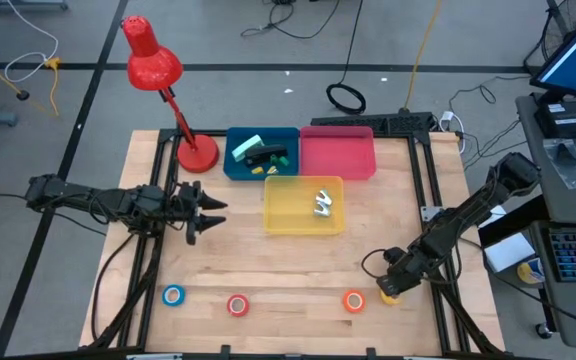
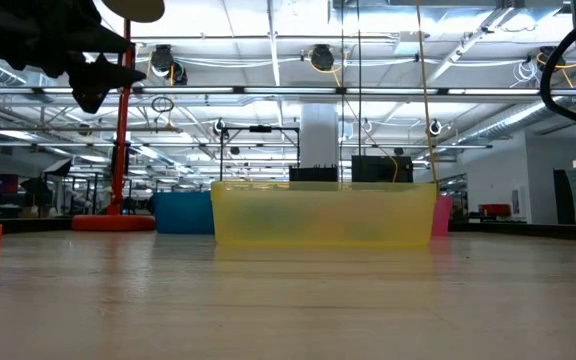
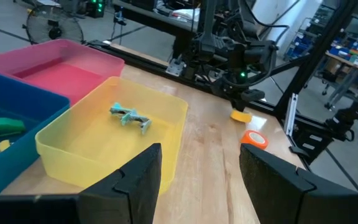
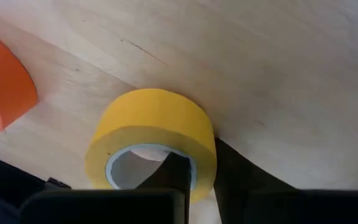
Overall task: Pick and place Stapler, Stapler remover, tape
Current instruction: Put the yellow tape into the red bin
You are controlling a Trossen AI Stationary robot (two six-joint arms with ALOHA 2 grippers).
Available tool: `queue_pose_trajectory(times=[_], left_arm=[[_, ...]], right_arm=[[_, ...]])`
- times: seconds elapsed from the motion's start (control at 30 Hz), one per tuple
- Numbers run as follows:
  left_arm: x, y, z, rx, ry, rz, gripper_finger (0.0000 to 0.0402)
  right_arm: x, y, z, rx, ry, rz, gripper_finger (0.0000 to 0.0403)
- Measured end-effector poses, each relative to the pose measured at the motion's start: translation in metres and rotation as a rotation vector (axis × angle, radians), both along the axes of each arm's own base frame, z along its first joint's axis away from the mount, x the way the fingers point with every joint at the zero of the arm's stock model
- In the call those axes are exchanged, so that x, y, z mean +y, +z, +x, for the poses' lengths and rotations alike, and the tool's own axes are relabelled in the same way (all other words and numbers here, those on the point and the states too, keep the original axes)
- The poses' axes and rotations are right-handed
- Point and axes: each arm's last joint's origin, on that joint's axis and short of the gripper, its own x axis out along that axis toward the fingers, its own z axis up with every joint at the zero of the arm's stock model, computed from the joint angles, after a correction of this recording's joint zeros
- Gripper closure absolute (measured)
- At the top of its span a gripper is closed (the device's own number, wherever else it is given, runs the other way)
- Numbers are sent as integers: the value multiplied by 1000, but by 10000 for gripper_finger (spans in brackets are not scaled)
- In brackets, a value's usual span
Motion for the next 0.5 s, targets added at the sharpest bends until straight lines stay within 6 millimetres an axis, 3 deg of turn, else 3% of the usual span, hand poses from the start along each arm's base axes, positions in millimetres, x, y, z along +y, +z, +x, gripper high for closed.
queue_pose_trajectory(times=[0.17,0.3,0.5], left_arm=[[1,0,0,-3,20,-8,186],[1,1,0,-6,21,-15,186],[1,0,0,-5,21,-14,186]], right_arm=[[-5,11,4,-101,-24,8,372],[-19,29,13,-293,-124,-66,372],[-58,53,28,-550,-241,-224,372]])
